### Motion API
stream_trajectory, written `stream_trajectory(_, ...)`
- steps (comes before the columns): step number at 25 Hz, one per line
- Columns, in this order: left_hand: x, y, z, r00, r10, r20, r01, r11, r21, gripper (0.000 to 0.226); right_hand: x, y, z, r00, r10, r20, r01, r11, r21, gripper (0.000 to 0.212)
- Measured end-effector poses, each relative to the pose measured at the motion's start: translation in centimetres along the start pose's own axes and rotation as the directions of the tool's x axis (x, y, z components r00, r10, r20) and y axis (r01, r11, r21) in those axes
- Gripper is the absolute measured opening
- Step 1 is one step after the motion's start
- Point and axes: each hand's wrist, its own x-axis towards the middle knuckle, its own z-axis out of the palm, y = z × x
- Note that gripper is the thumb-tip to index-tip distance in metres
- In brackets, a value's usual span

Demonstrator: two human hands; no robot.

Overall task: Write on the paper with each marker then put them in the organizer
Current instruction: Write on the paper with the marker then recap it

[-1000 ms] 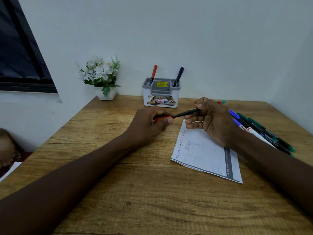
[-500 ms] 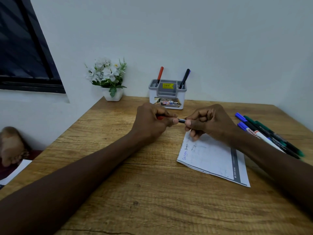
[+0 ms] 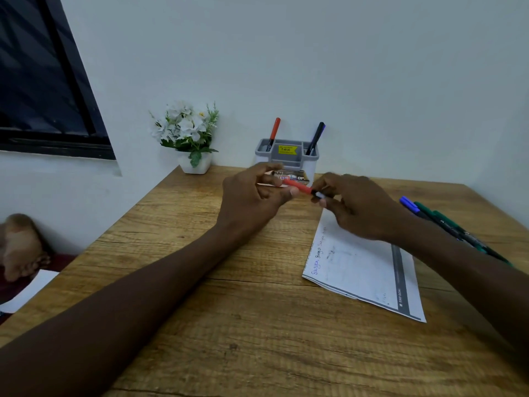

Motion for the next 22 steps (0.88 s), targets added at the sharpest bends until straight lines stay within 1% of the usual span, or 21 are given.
stream_trajectory(2, 0.0, -0.1, 0.1, 0.997, -0.029, -0.067, 0.028, 0.999, -0.021, 0.028, 0.8, -0.1, -1.1, 0.992, 0.072, -0.106, -0.054, 0.985, 0.164, 0.033)
stream_trajectory(3, -0.2, 0.0, 0.2, 0.999, -0.015, -0.047, 0.015, 1.0, -0.015, 0.022, 1.5, -0.3, -1.7, 0.978, 0.123, -0.17, -0.076, 0.963, 0.257, 0.042)
stream_trajectory(4, -0.5, 0.2, 0.4, 1.0, 0.005, 0.02, -0.005, 1.0, 0.0, 0.018, 2.4, -0.4, -2.1, 0.96, 0.161, -0.23, -0.08, 0.942, 0.326, 0.055)
stream_trajectory(5, -0.8, 0.5, 0.6, 0.991, 0.018, 0.134, -0.021, 1.0, 0.023, 0.019, 3.6, -0.4, -2.3, 0.943, 0.183, -0.278, -0.071, 0.927, 0.367, 0.069)
stream_trajectory(6, -1.1, 0.8, 0.7, 0.959, 0.021, 0.283, -0.041, 0.997, 0.064, 0.026, 4.9, -0.3, -2.4, 0.93, 0.19, -0.315, -0.056, 0.919, 0.39, 0.081)
stream_trajectory(7, -1.3, 0.9, 0.9, 0.901, 0.018, 0.434, -0.077, 0.99, 0.118, 0.036, 6.3, -0.4, -2.3, 0.916, 0.198, -0.349, -0.046, 0.916, 0.399, 0.088)
stream_trajectory(8, -1.4, 1.0, 1.0, 0.834, 0.015, 0.551, -0.128, 0.978, 0.167, 0.044, 7.7, -0.4, -2.1, 0.9, 0.214, -0.381, -0.042, 0.91, 0.413, 0.091)
stream_trajectory(9, -1.3, 0.9, 1.0, 0.776, 0.019, 0.63, -0.178, 0.966, 0.189, 0.047, 9.1, -0.4, -1.7, 0.879, 0.238, -0.412, -0.045, 0.904, 0.426, 0.091)
stream_trajectory(10, -1.3, 0.8, 1.1, 0.737, 0.033, 0.675, -0.21, 0.96, 0.183, 0.046, 10.6, -0.5, -1.3, 0.858, 0.261, -0.442, -0.05, 0.899, 0.434, 0.09)
stream_trajectory(11, -1.2, 0.6, 1.1, 0.718, 0.051, 0.694, -0.223, 0.961, 0.161, 0.043, 12.0, -0.7, -0.9, 0.839, 0.28, -0.466, -0.057, 0.898, 0.436, 0.089)
stream_trajectory(13, -1.1, 0.4, 1.0, 0.711, 0.075, 0.699, -0.222, 0.968, 0.122, 0.038, 14.3, -0.9, 0.3, 0.817, 0.3, -0.492, -0.059, 0.893, 0.446, 0.09)
stream_trajectory(16, -1.0, 0.3, 1.1, 0.709, 0.087, 0.7, -0.223, 0.969, 0.105, 0.036, 16.9, -0.6, 2.1, 0.808, 0.324, -0.493, -0.096, 0.897, 0.432, 0.088)
stream_trajectory(18, -0.9, 0.2, 1.0, 0.703, 0.089, 0.705, -0.218, 0.971, 0.094, 0.036, 17.7, 0.0, 3.0, 0.817, 0.347, -0.461, -0.149, 0.899, 0.412, 0.084)
stream_trajectory(22, -0.9, 0.3, 1.0, 0.703, 0.098, 0.705, -0.219, 0.972, 0.084, 0.036, 17.9, 0.9, 3.7, 0.85, 0.381, -0.365, -0.275, 0.91, 0.309, 0.065)
